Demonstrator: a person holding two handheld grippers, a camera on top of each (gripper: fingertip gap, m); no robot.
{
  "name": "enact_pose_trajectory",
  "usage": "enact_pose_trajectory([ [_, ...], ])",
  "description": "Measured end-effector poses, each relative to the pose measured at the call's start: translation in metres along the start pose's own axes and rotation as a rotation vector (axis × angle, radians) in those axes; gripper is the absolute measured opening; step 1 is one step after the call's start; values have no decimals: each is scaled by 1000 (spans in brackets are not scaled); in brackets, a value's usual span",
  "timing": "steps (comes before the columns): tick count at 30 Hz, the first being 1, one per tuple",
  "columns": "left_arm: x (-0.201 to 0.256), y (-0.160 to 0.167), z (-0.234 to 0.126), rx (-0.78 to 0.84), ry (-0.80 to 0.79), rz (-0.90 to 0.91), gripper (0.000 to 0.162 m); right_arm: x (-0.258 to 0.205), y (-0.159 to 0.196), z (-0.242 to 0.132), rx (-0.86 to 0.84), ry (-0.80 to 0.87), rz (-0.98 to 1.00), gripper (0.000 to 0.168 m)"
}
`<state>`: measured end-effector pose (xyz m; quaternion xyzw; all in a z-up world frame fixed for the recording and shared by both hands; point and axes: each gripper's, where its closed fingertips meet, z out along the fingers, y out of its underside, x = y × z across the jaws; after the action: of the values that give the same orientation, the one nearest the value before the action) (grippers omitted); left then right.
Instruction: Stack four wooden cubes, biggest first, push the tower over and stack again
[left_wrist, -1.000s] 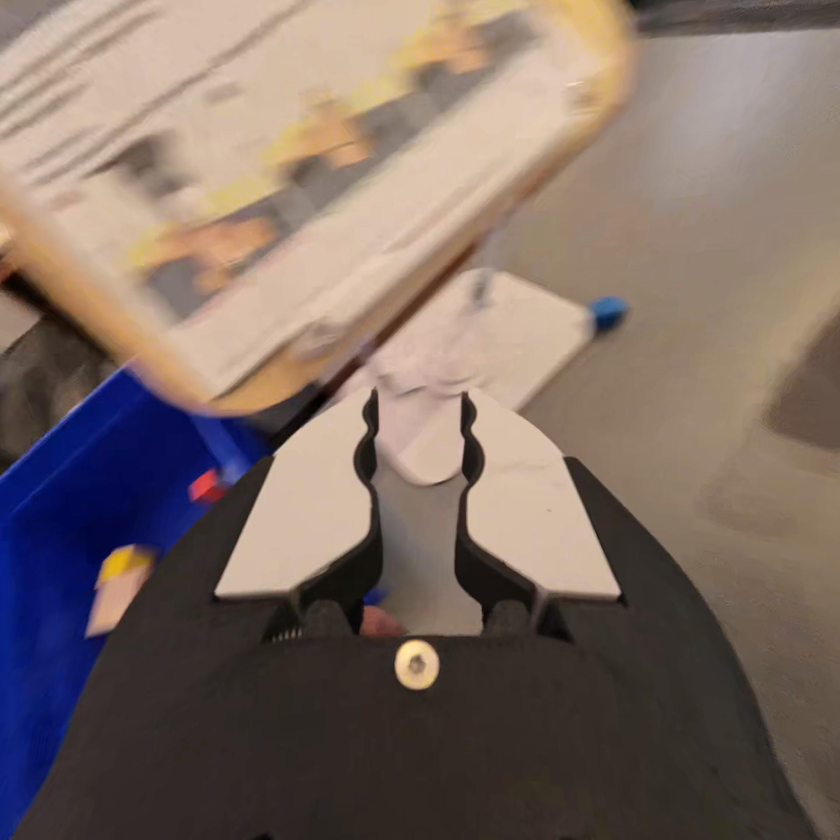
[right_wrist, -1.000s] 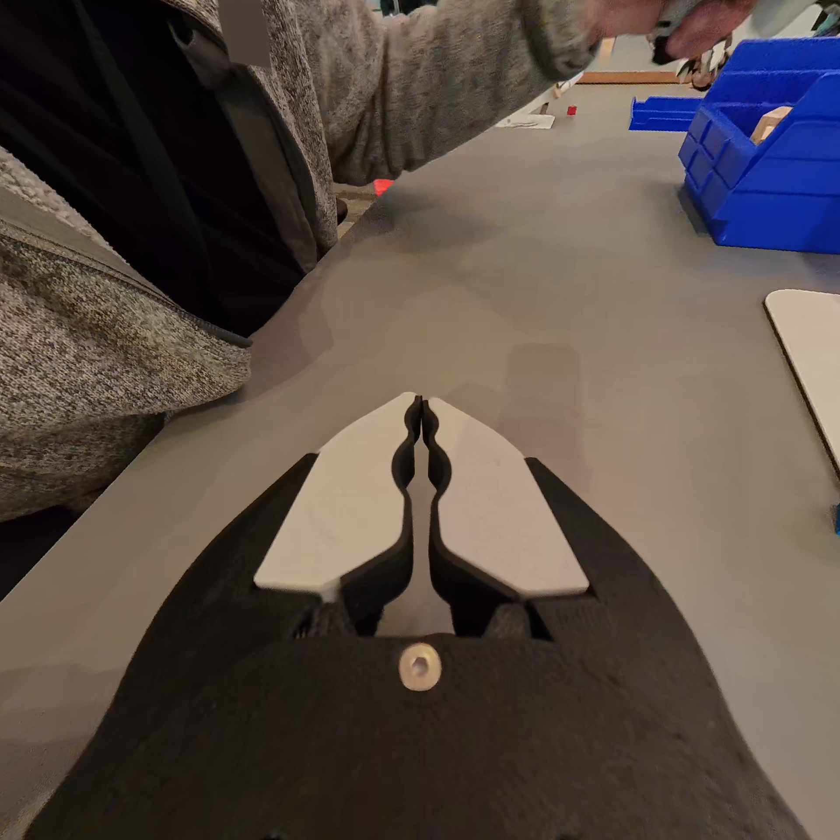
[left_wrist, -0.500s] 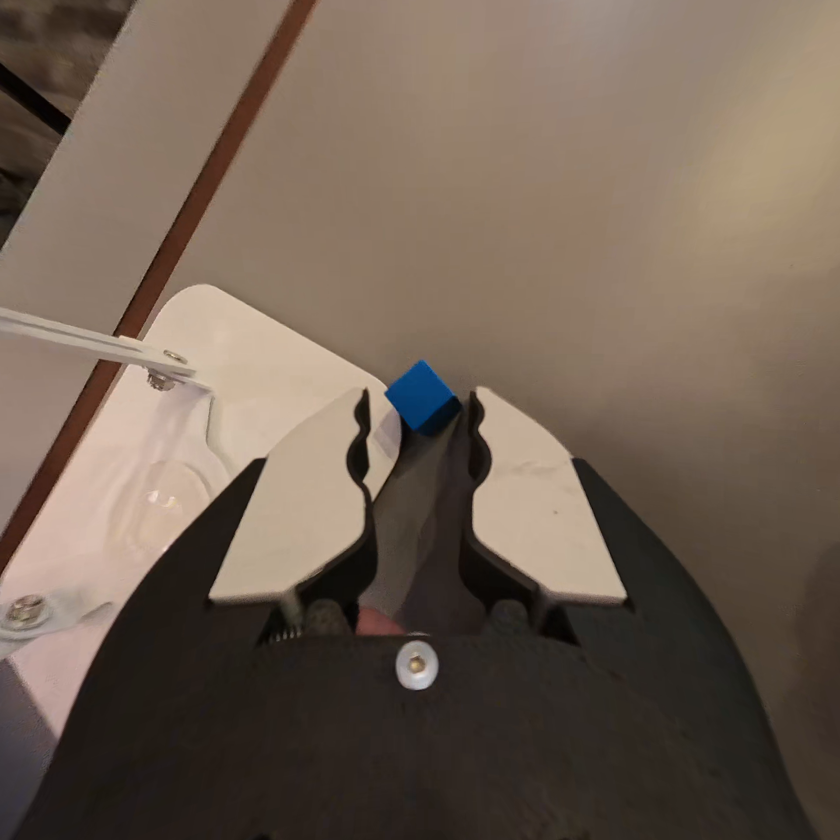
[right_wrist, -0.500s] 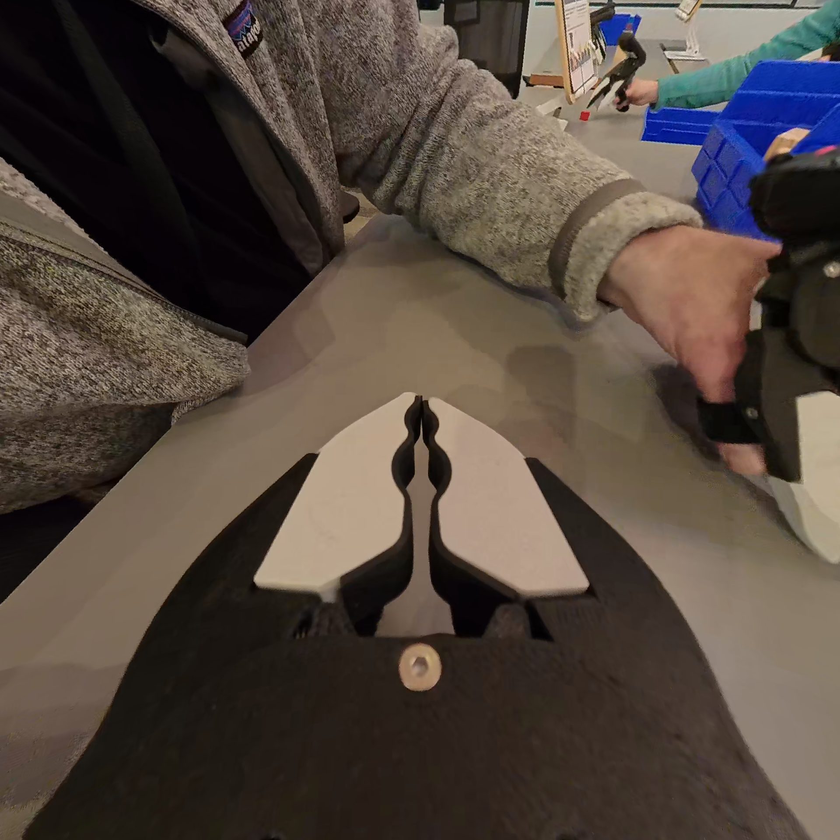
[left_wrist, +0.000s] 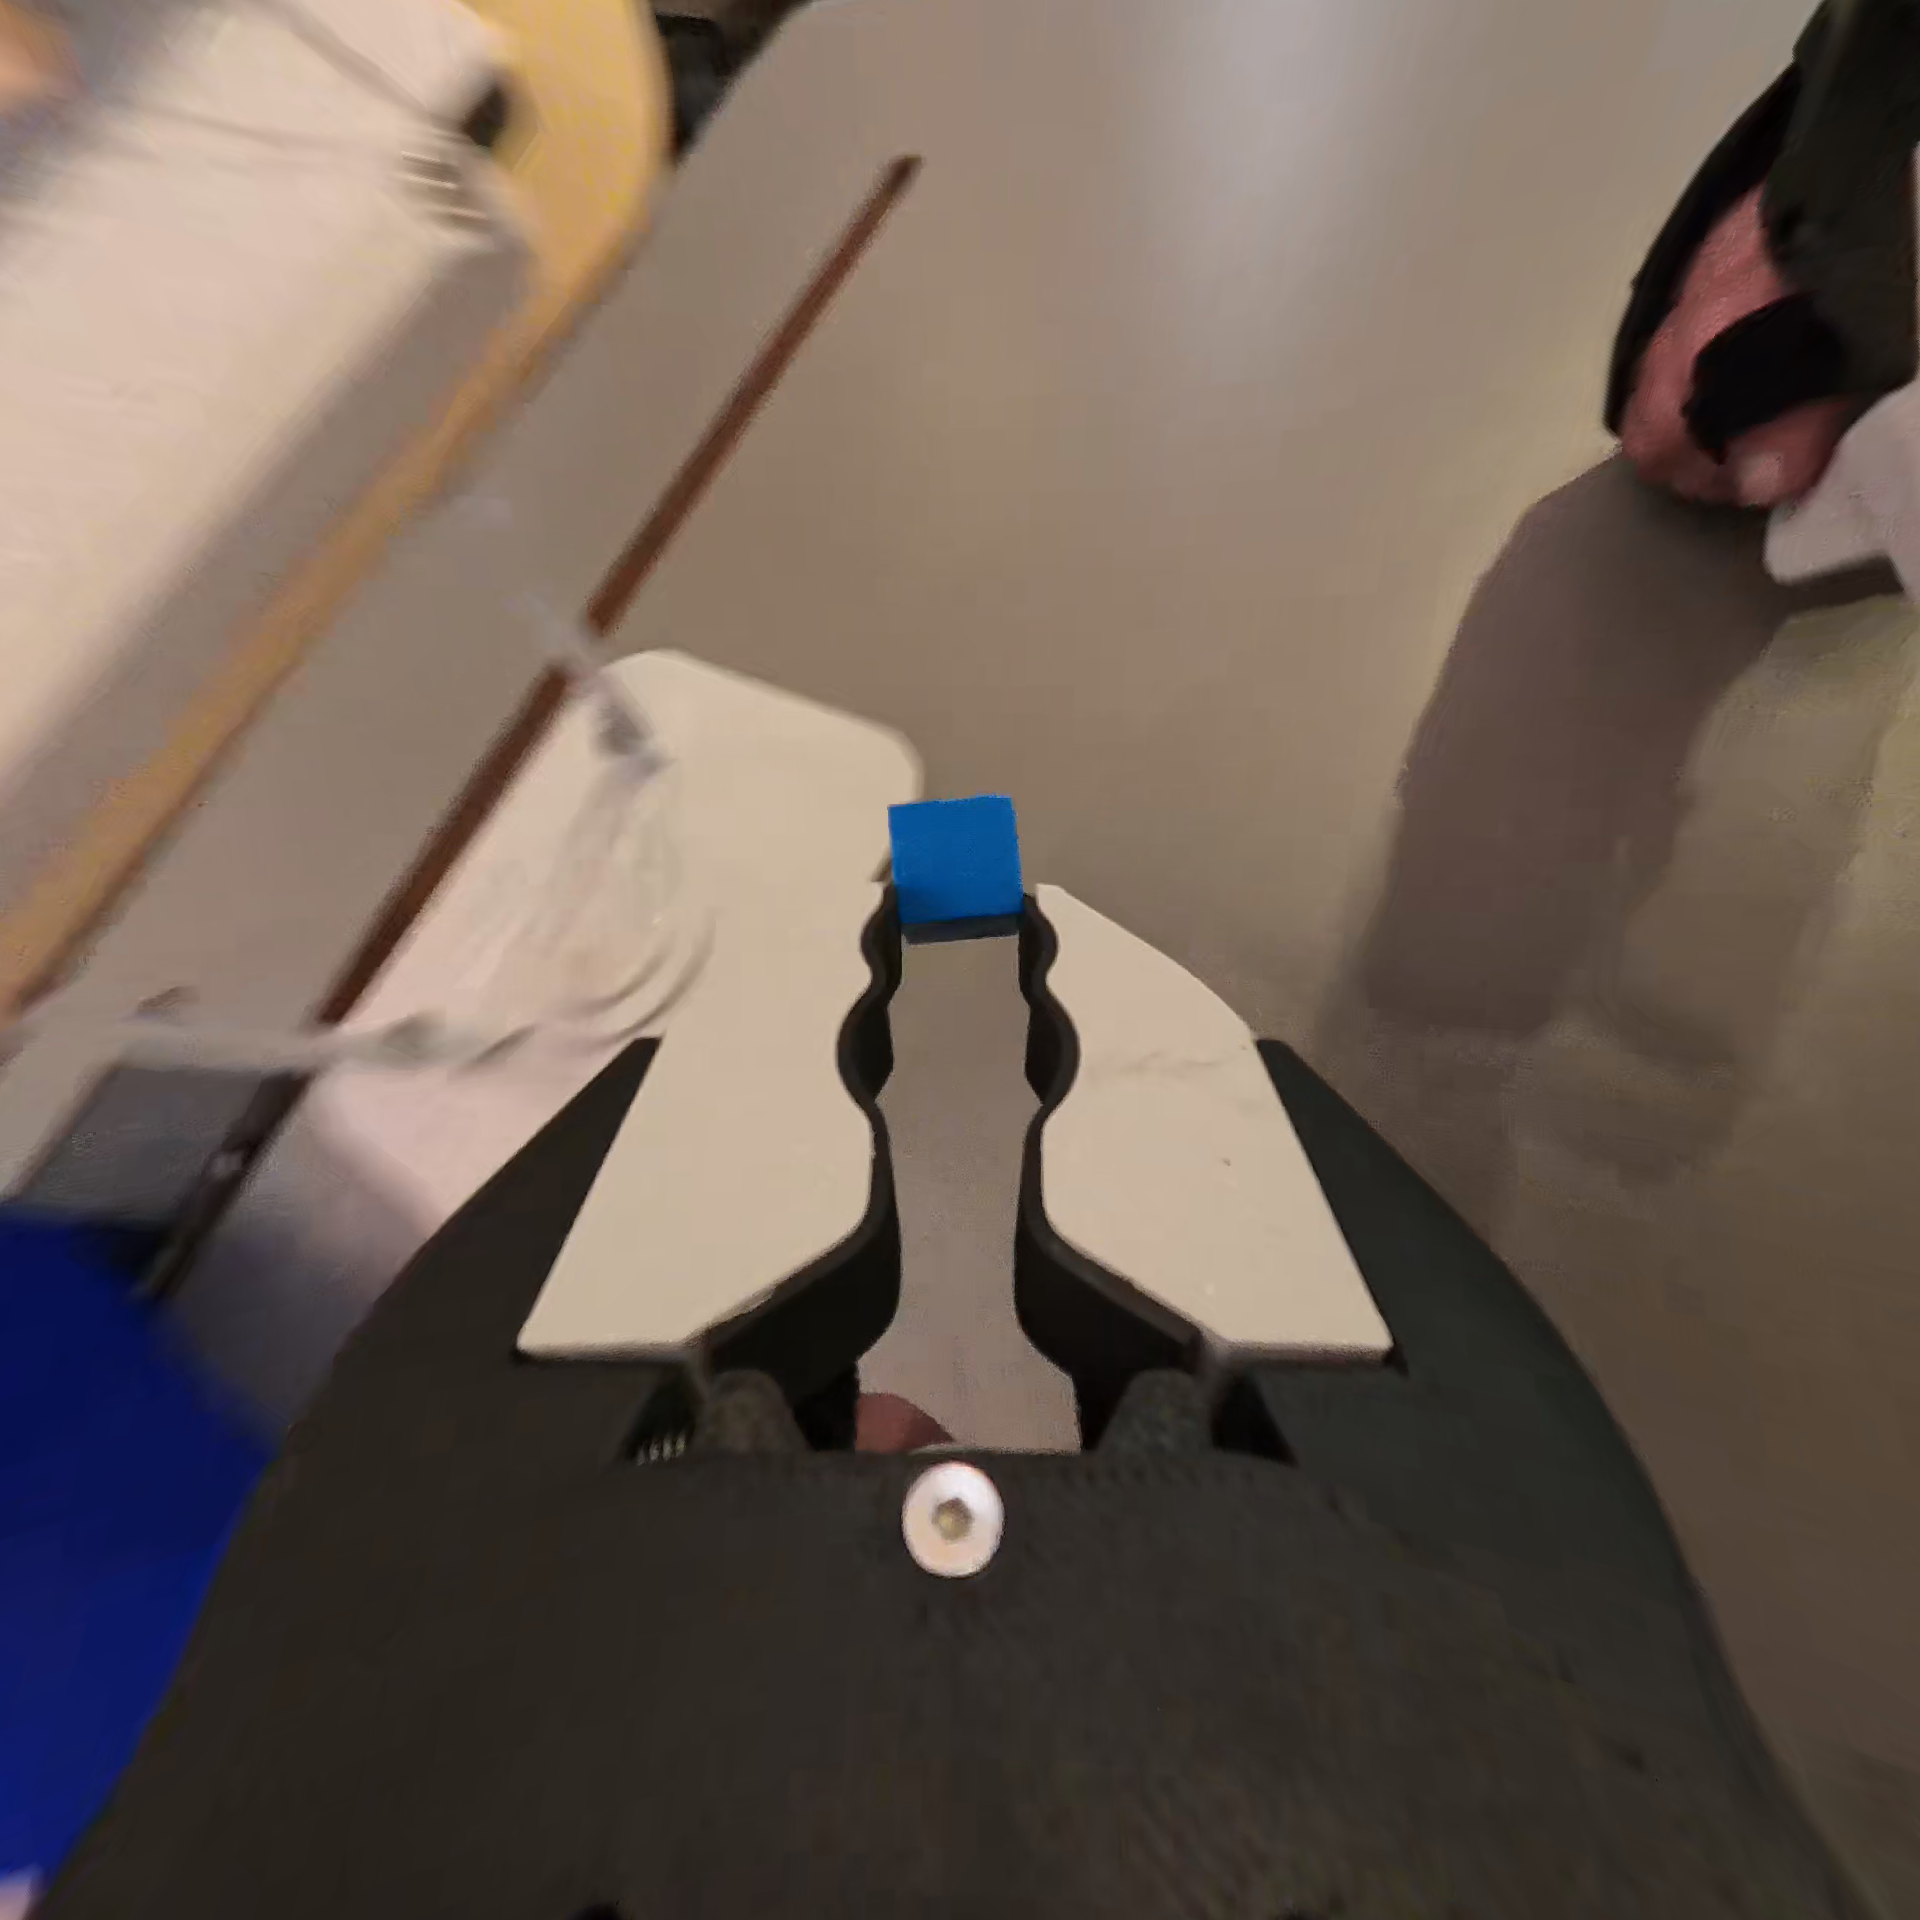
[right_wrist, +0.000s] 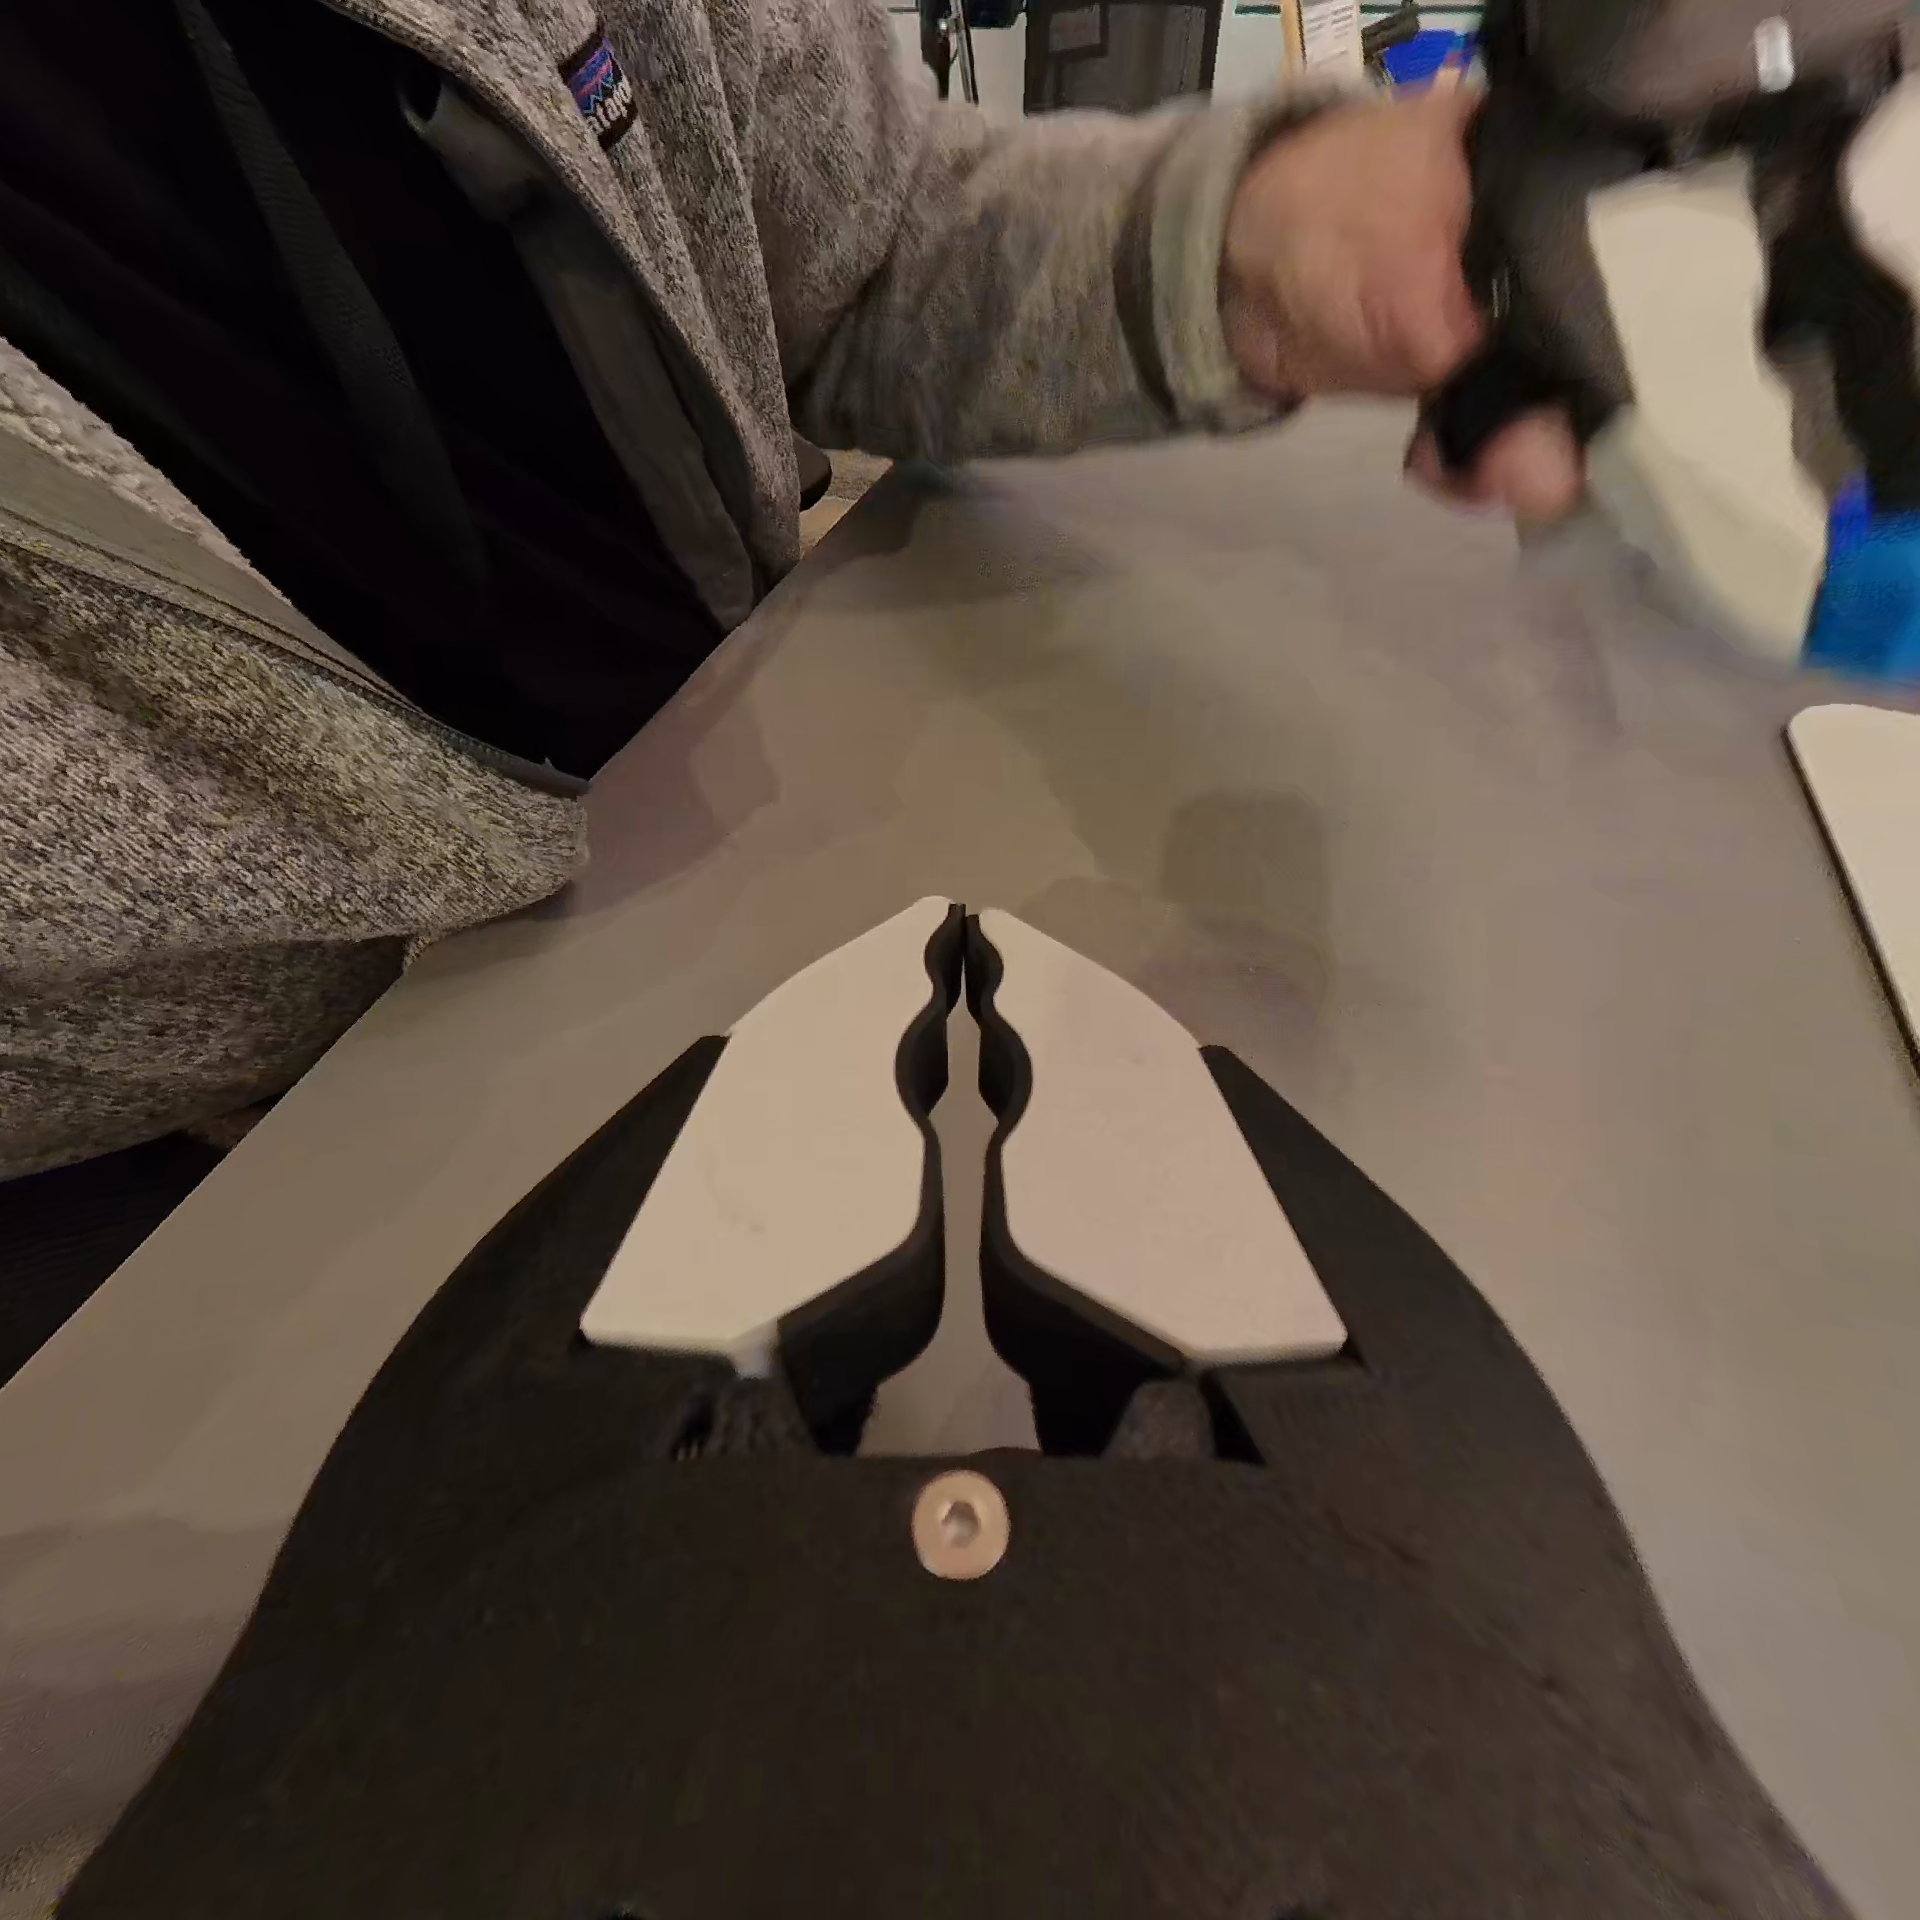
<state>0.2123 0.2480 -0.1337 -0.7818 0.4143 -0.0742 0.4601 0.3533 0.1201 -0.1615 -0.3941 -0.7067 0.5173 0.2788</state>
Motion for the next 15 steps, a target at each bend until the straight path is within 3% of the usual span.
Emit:
enact_pose_trajectory([
  [3, -80, 10, -87, -14, -261, 28, 21, 2, 1, 1, 10, -3, 16, 0],
  [6, -189, 32, -135, -56, -452, -16, 21, 4, 3, 4, 6, -2, 32, 0],
  [10, -310, 113, -120, -213, -480, -267, 21, 7, 4, 2, 5, 17, 37, 0],
  [12, -348, 145, -105, -235, -516, -394, 21, 10, 4, 1, 6, 28, 41, 0],
  [15, -381, 184, -87, -370, -588, -435, 21, 12, 3, -2, 24, 29, 52, 0],
])
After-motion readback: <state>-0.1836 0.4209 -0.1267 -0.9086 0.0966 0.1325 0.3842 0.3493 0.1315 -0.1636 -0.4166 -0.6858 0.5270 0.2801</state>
